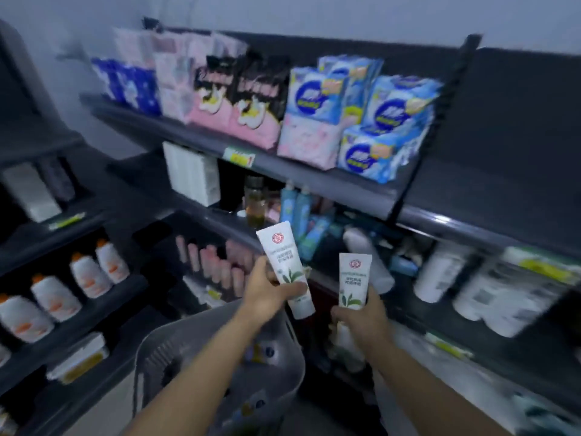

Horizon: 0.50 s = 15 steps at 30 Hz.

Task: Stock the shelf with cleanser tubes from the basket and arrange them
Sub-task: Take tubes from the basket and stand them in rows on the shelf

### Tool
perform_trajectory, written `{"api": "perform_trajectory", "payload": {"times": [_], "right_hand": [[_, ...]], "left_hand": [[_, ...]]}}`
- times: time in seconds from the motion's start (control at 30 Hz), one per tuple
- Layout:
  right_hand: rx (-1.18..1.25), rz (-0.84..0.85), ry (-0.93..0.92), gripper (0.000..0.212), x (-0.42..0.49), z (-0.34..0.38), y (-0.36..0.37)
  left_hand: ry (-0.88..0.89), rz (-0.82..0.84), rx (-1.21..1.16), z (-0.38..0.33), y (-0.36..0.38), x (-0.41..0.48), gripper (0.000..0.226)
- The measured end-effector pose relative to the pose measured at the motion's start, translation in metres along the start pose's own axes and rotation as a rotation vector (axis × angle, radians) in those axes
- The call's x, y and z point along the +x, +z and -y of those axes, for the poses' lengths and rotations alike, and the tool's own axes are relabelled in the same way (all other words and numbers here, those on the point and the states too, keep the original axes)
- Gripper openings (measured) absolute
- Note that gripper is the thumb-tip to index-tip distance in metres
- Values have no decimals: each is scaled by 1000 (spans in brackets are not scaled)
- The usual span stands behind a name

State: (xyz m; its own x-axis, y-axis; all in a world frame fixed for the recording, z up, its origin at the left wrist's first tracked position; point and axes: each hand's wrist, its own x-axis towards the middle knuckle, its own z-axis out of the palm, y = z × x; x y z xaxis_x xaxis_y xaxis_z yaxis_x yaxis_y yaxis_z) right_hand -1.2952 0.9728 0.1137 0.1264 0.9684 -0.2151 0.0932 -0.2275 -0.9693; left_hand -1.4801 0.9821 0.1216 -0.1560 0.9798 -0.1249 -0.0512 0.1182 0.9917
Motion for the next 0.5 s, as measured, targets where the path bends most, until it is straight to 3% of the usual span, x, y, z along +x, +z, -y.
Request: {"api": "perform_trajectory", "payload": {"times": [0.23, 0.37, 0.5], "right_hand": [[-73, -300, -392, 35, -64, 65, -145], [44, -493, -435, 32, -98, 84, -243], [-37, -671, -513, 25, -137, 88, -346]], "left_hand": [[321, 378, 90, -92, 138, -61, 54], [479, 559, 113, -128, 230, -107, 53], [559, 663, 117, -142, 325, -154, 52]]}}
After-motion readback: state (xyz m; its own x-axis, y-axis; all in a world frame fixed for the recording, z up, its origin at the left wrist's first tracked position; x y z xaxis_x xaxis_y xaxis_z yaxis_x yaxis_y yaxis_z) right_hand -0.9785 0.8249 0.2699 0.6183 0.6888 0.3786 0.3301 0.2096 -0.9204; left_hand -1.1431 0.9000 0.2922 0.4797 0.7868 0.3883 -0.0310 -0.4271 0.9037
